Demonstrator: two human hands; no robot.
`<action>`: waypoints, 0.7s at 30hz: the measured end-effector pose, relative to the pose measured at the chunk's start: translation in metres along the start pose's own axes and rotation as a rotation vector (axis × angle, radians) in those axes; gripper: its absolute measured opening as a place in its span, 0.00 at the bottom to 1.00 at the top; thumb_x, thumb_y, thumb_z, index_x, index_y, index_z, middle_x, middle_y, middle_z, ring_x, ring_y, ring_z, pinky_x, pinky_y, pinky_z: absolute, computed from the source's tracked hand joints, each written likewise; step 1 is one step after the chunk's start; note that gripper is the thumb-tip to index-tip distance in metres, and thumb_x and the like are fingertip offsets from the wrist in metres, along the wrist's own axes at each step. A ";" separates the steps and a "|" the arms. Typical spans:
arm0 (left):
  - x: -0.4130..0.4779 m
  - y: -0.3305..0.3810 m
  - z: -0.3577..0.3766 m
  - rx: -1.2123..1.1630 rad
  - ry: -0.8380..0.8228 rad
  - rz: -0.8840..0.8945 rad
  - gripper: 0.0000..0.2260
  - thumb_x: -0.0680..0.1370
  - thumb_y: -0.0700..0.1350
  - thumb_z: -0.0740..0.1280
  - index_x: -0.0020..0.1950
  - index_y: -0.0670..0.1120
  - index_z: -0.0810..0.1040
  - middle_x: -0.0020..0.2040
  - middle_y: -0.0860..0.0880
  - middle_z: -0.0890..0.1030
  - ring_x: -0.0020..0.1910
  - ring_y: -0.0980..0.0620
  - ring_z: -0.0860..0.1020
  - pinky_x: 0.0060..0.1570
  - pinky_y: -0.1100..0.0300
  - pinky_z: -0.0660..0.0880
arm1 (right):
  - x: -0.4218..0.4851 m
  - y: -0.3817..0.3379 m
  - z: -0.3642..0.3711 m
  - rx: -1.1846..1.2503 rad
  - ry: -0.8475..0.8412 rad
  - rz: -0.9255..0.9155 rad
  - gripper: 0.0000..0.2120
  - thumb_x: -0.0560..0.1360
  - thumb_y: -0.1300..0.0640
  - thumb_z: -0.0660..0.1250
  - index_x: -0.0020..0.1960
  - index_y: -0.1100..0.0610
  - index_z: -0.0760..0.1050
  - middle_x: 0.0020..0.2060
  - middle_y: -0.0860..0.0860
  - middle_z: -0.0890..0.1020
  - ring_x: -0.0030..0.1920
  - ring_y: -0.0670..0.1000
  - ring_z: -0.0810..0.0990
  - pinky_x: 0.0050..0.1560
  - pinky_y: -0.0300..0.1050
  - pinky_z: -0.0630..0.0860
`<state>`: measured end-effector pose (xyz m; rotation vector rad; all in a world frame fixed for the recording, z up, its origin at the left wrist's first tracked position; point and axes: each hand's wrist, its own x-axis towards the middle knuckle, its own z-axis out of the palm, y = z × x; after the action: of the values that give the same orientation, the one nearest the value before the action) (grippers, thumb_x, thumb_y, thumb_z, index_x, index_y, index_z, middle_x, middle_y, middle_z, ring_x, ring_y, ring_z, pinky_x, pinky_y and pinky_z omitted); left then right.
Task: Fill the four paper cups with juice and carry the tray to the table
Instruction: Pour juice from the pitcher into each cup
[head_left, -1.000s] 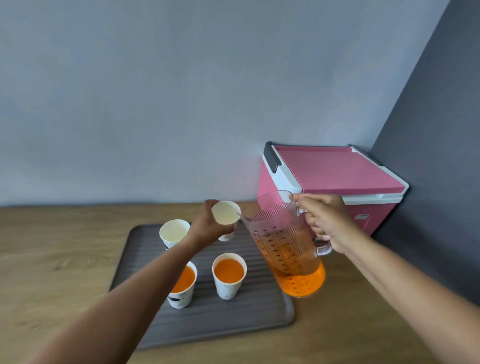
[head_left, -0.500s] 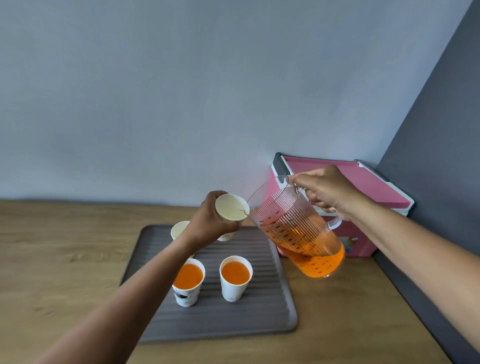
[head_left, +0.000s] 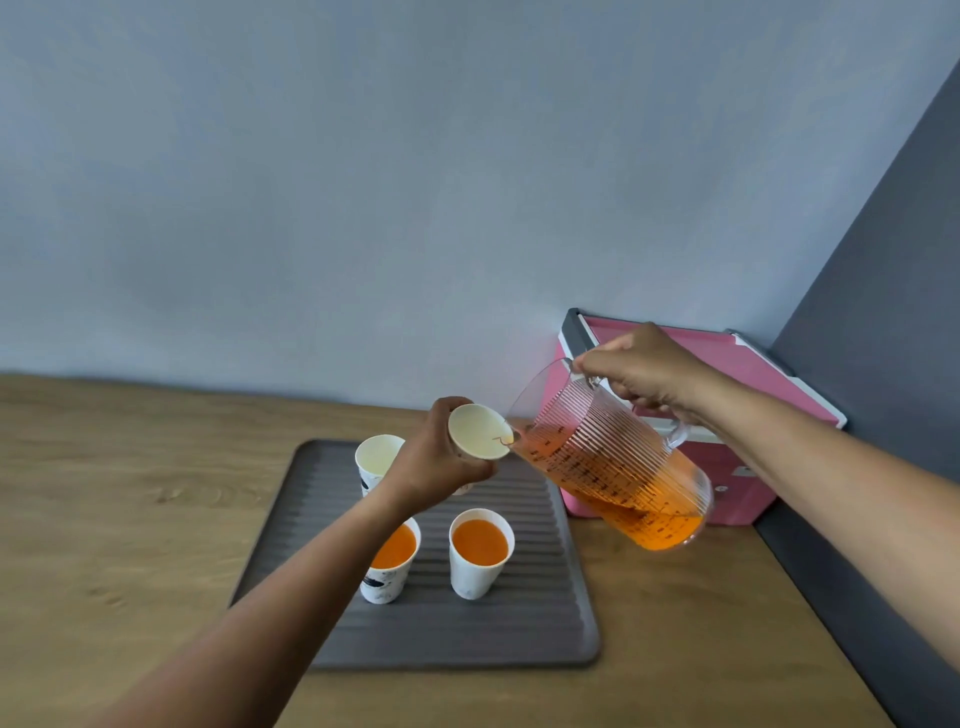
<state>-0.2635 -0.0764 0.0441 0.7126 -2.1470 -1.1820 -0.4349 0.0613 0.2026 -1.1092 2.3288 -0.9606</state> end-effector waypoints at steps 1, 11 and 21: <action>0.000 -0.001 0.001 0.003 -0.001 -0.003 0.33 0.66 0.47 0.79 0.63 0.57 0.63 0.57 0.54 0.73 0.54 0.52 0.75 0.45 0.62 0.73 | 0.002 0.000 0.001 -0.013 -0.003 -0.002 0.19 0.74 0.54 0.69 0.56 0.70 0.80 0.18 0.47 0.65 0.17 0.45 0.56 0.24 0.35 0.56; 0.004 -0.010 0.007 0.001 -0.016 -0.025 0.35 0.66 0.48 0.79 0.66 0.54 0.64 0.60 0.53 0.73 0.56 0.53 0.74 0.47 0.61 0.73 | 0.013 0.000 0.008 -0.083 -0.019 -0.030 0.21 0.75 0.55 0.69 0.54 0.75 0.77 0.16 0.44 0.63 0.16 0.44 0.56 0.23 0.33 0.55; 0.003 -0.015 0.011 -0.006 -0.023 -0.052 0.35 0.67 0.48 0.79 0.67 0.54 0.63 0.60 0.53 0.72 0.56 0.52 0.74 0.49 0.59 0.73 | 0.016 0.001 0.011 -0.113 -0.027 -0.024 0.22 0.75 0.55 0.69 0.52 0.76 0.75 0.16 0.44 0.63 0.16 0.44 0.56 0.24 0.35 0.55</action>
<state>-0.2711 -0.0795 0.0268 0.7601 -2.1544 -1.2294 -0.4388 0.0443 0.1934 -1.1889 2.3777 -0.8263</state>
